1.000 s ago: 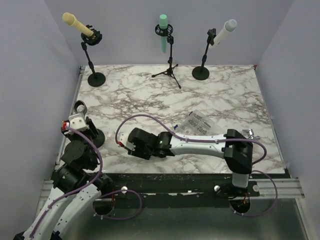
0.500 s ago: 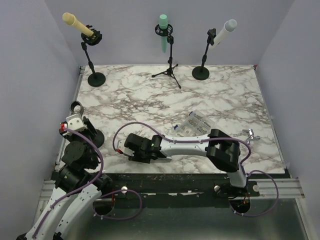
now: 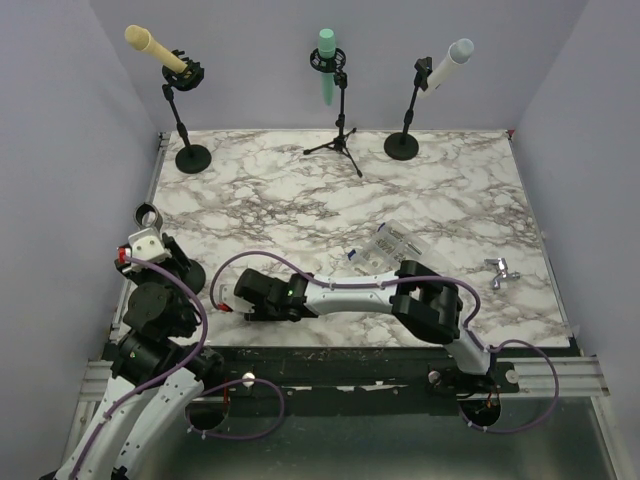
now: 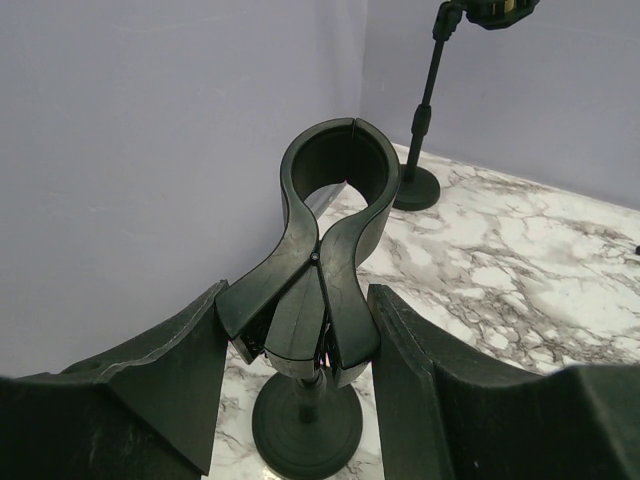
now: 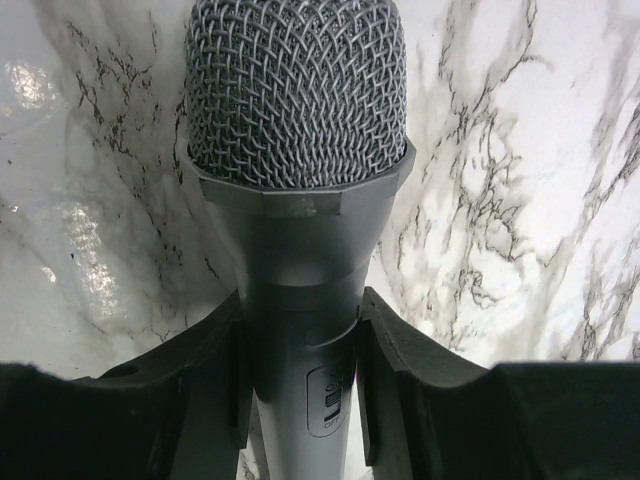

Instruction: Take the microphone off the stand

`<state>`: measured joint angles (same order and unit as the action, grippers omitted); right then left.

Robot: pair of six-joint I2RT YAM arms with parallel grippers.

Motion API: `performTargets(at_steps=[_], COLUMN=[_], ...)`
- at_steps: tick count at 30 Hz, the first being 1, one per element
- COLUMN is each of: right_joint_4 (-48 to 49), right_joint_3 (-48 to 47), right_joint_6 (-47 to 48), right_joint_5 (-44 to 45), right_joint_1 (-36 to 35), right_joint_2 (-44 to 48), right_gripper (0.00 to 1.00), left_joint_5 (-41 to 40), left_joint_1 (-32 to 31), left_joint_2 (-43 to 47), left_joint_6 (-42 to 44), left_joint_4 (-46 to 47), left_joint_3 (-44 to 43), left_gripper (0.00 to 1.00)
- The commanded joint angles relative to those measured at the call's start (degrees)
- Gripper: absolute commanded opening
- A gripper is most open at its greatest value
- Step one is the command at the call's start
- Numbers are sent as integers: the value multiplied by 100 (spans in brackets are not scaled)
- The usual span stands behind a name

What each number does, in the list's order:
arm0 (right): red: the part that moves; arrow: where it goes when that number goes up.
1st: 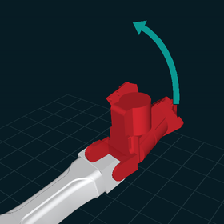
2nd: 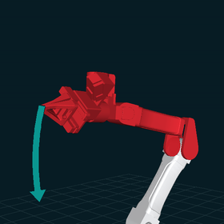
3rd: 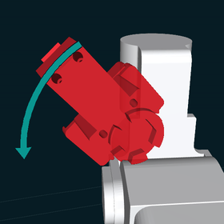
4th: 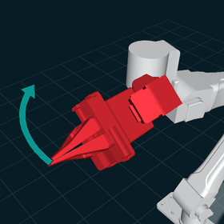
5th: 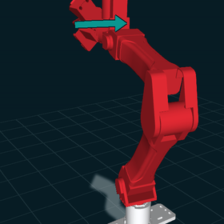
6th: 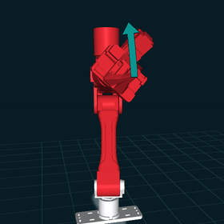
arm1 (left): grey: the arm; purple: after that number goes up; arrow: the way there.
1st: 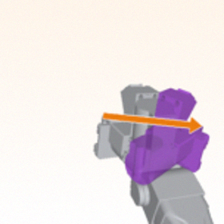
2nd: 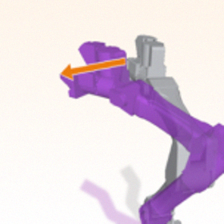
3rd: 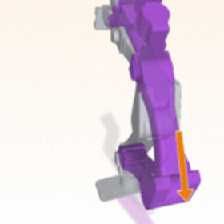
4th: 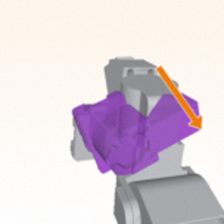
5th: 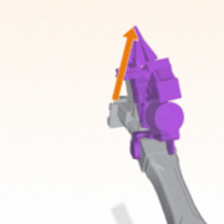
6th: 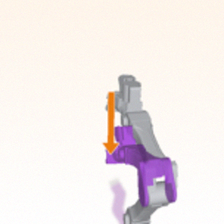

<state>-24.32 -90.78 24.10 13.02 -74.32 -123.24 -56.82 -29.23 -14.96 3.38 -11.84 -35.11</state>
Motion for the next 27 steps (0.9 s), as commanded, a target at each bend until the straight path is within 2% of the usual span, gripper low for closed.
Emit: performTargets(at_steps=[1, 3, 7, 13, 19, 27], right_joint_4=[127, 129, 145, 234, 243, 291], right_joint_3=[13, 14, 16, 85, 79, 81], right_joint_6=[125, 113, 100, 62, 49, 32], right_joint_5=[-4, 10, 25, -127, -217, -277], right_joint_1=[-29, -28, -15, -8, -10, -11], right_joint_2=[-305, -356, -411, -403, -396, -285], right_gripper=[10, 13, 33, 56, 63, 76], left_joint_5=[-76, -92, -120, 1, 27, 128], left_joint_1=[49, 49, 49, 49, 49, 53], left_joint_2=[166, 249, 351, 354, 419, 383], left_joint_6=[130, 128, 106, 127, 110, 102], left_joint_4=[126, 124, 147, 76, 38, -29], left_joint_3=[-4, 21, 39, 7, -13, -15], left_gripper=[8, 8, 12, 38, 49, 77])
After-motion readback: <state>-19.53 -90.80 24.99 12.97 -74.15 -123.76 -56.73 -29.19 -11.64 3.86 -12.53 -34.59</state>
